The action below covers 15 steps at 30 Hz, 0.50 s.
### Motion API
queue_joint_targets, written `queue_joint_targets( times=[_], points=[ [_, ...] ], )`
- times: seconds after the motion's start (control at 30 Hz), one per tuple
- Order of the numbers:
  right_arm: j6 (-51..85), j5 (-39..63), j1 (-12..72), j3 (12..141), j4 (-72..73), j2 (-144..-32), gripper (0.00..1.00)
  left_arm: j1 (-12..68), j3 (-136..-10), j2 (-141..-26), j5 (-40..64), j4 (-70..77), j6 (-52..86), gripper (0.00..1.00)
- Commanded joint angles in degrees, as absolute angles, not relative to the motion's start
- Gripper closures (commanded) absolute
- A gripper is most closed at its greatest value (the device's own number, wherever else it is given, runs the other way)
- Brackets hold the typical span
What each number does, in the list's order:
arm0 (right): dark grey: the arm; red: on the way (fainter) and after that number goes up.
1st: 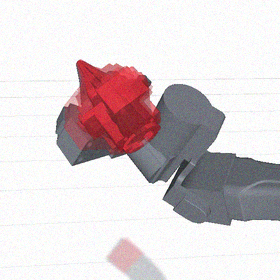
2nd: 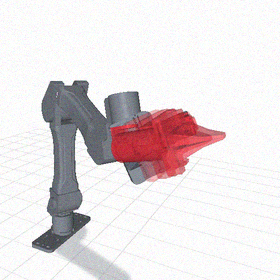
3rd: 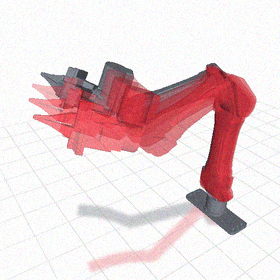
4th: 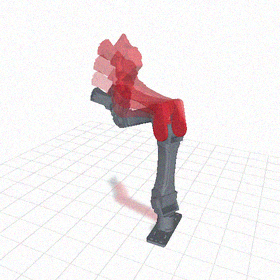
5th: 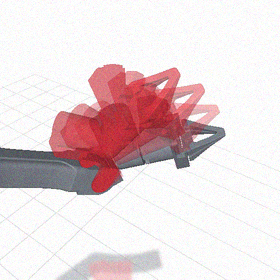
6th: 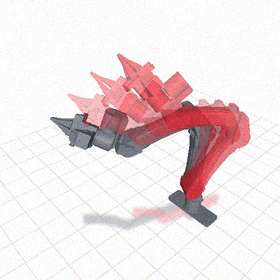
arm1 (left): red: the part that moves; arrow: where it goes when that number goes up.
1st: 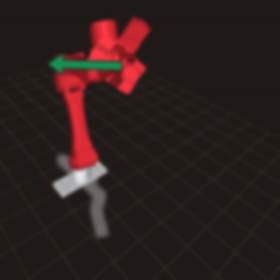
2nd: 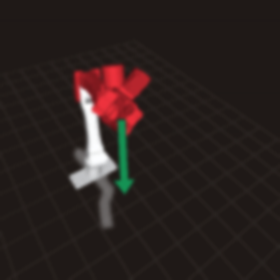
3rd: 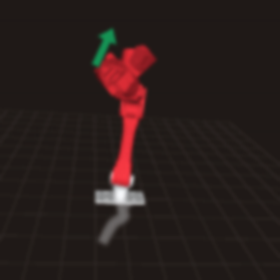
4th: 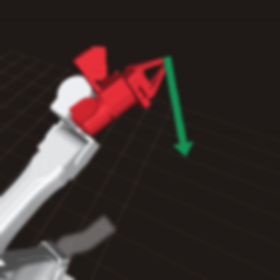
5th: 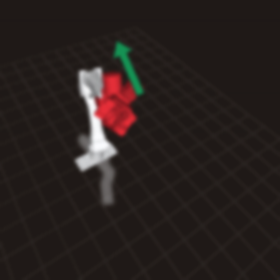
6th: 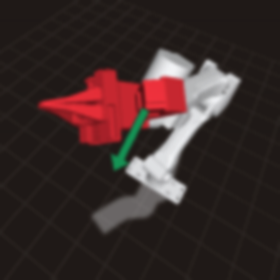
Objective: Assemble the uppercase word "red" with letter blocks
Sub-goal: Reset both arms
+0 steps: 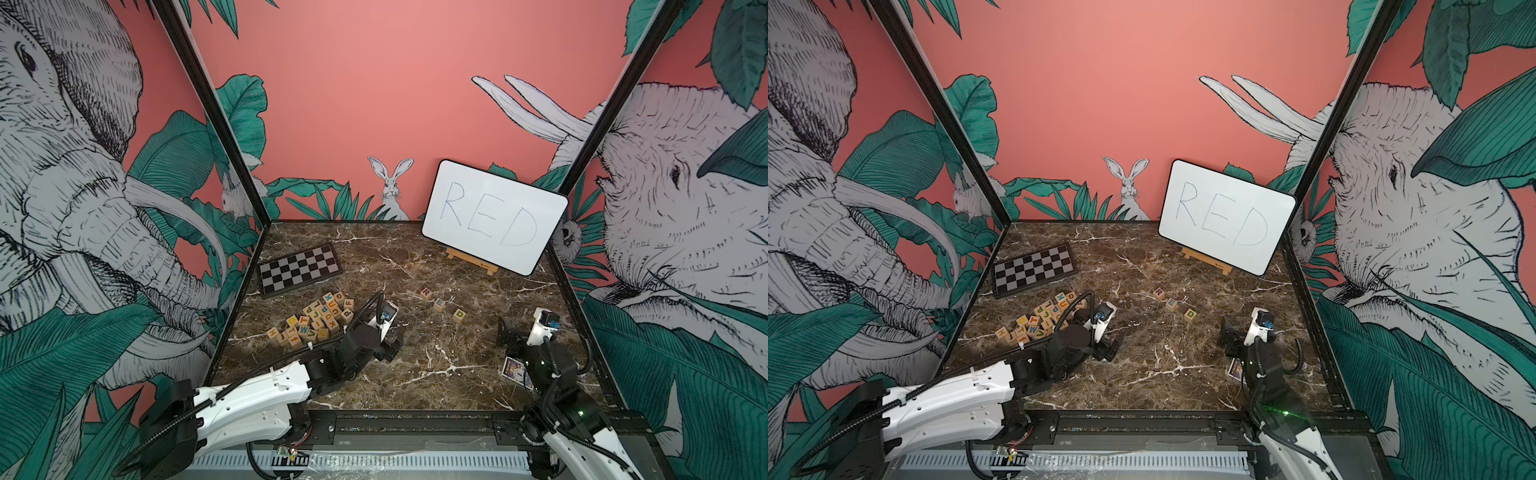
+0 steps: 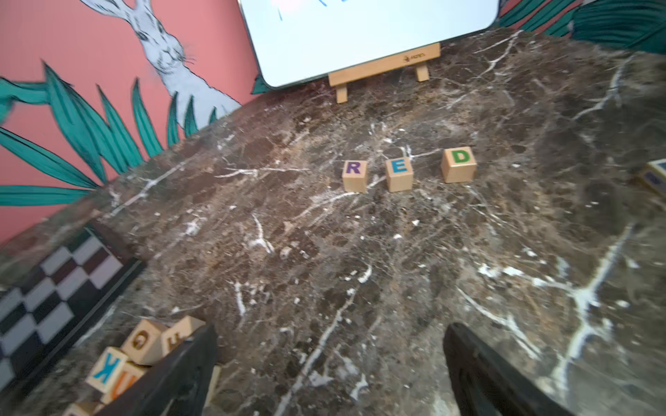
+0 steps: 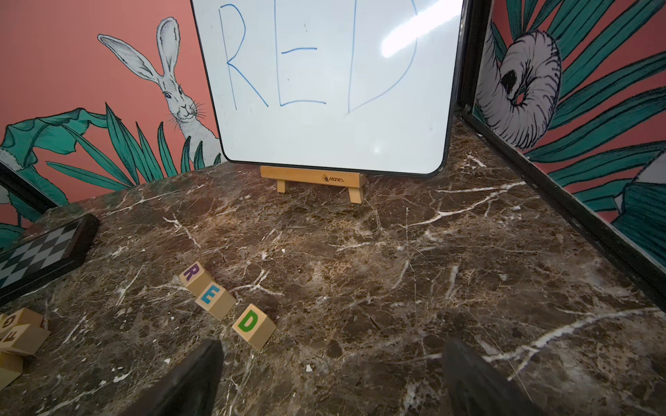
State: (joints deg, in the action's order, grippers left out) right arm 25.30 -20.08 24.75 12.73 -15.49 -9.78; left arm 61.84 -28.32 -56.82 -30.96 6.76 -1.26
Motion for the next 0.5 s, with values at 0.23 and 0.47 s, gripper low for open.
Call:
queue_joint_targets(
  times=[0.23,0.47],
  points=[
    [15.43,-39.66,24.87,11.89,17.9,-31.89,0.01,35.4,-28.75,-60.53,-37.49,23.01,-0.94,0.01],
    [0.78,-43.64,20.58,16.99,27.25,-51.13,0.01,22.69,-24.18,-52.77,-36.96,22.0,1.6,0.01]
  ],
)
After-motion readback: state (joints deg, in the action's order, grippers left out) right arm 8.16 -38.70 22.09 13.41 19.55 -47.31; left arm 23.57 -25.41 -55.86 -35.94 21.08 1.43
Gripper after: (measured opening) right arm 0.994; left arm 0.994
